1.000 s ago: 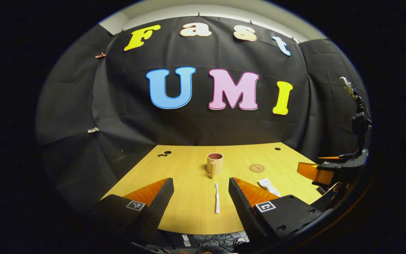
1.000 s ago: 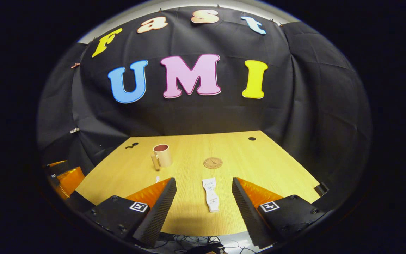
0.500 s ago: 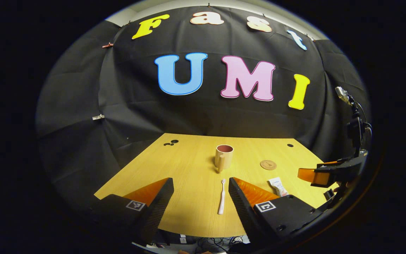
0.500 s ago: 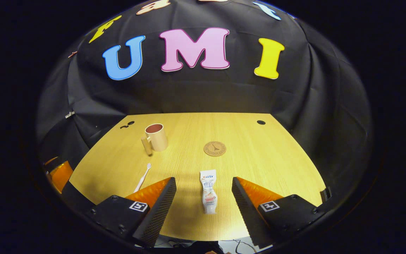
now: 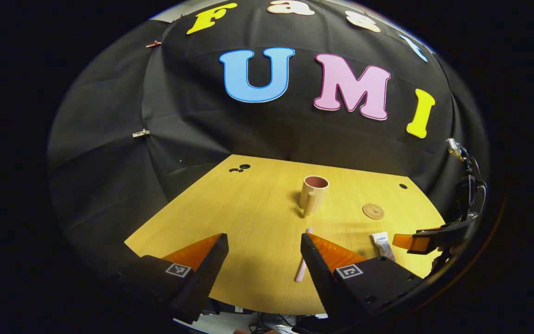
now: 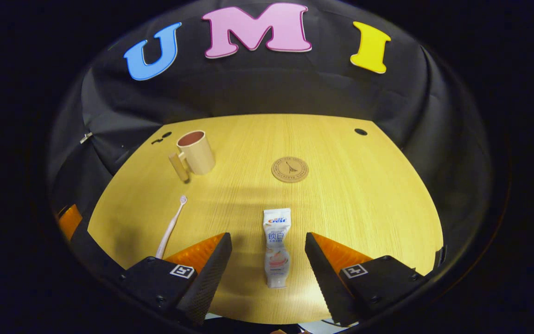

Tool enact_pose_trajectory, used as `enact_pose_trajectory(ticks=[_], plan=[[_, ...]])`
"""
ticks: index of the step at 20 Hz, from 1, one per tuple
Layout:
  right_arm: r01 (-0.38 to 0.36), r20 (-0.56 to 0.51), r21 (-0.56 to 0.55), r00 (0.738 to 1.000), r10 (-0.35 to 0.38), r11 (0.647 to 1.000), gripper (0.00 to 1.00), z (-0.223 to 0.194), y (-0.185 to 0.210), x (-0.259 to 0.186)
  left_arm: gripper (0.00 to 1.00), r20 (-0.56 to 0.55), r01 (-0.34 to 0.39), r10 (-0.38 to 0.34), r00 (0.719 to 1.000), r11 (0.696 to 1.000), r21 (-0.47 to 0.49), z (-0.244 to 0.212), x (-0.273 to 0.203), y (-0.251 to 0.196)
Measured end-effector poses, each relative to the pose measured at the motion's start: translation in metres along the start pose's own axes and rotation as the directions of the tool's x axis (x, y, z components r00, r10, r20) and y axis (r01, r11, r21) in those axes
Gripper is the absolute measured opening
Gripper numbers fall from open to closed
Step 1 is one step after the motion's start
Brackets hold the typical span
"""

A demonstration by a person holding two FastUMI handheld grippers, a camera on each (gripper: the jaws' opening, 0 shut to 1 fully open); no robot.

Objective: Put the toothbrush and toothpaste on the desktop into the cup, then pick up the cup and place it on the coaster on the desktop.

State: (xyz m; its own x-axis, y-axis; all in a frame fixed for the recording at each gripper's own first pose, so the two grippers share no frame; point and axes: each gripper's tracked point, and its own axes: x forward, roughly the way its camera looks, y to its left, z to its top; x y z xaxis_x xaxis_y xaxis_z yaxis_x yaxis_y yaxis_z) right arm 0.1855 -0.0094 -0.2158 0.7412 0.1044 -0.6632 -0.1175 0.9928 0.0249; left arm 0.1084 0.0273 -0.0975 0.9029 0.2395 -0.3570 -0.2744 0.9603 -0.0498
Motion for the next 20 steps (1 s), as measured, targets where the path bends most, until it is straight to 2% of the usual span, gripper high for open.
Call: enact_pose_trajectory(ticks=[4,7,12,13,16,18,19,20], plan=[[0.013,-0.081,-0.018,0.997,-0.014,1.0,0.98,-0.016,-0.011,0.033,0.97,-0.041,-0.016,0.016,0.999,1.0,-0.001,-0.008,0.005,-0.01],[0.018,-0.14,0.007,0.99,-0.017,1.0,0.98,-0.029,-0.015,0.056,0.97,-0.054,-0.023,0.024,0.998,1.0,0.015,-0.007,0.009,-0.019],[0.038,-0.239,0.037,0.971,-0.028,0.999,0.98,-0.05,-0.019,0.071,0.97,-0.064,-0.033,0.036,0.997,0.999,0.039,-0.005,0.016,-0.023],[0.039,-0.212,0.038,0.977,-0.03,0.998,0.99,-0.045,-0.02,0.072,0.98,-0.062,-0.036,0.039,0.997,0.998,0.046,-0.005,0.016,-0.023],[0.058,-0.234,0.015,0.971,-0.053,0.998,0.98,-0.048,-0.02,0.076,0.98,-0.067,-0.037,0.041,0.997,0.998,0.059,-0.006,0.014,-0.023],[0.064,-0.239,-0.002,0.969,-0.062,0.998,0.91,-0.049,-0.019,0.077,0.98,-0.069,-0.032,0.036,0.997,0.997,0.068,-0.007,0.013,-0.027],[0.068,-0.239,0.003,0.969,-0.065,0.998,0.77,-0.047,-0.017,0.075,0.98,-0.068,-0.03,0.035,0.997,0.997,0.074,-0.008,0.013,-0.027],[0.074,-0.25,0.011,0.966,-0.069,0.997,0.72,-0.049,-0.018,0.076,0.98,-0.066,-0.027,0.033,0.997,0.996,0.079,-0.007,0.012,-0.028]])
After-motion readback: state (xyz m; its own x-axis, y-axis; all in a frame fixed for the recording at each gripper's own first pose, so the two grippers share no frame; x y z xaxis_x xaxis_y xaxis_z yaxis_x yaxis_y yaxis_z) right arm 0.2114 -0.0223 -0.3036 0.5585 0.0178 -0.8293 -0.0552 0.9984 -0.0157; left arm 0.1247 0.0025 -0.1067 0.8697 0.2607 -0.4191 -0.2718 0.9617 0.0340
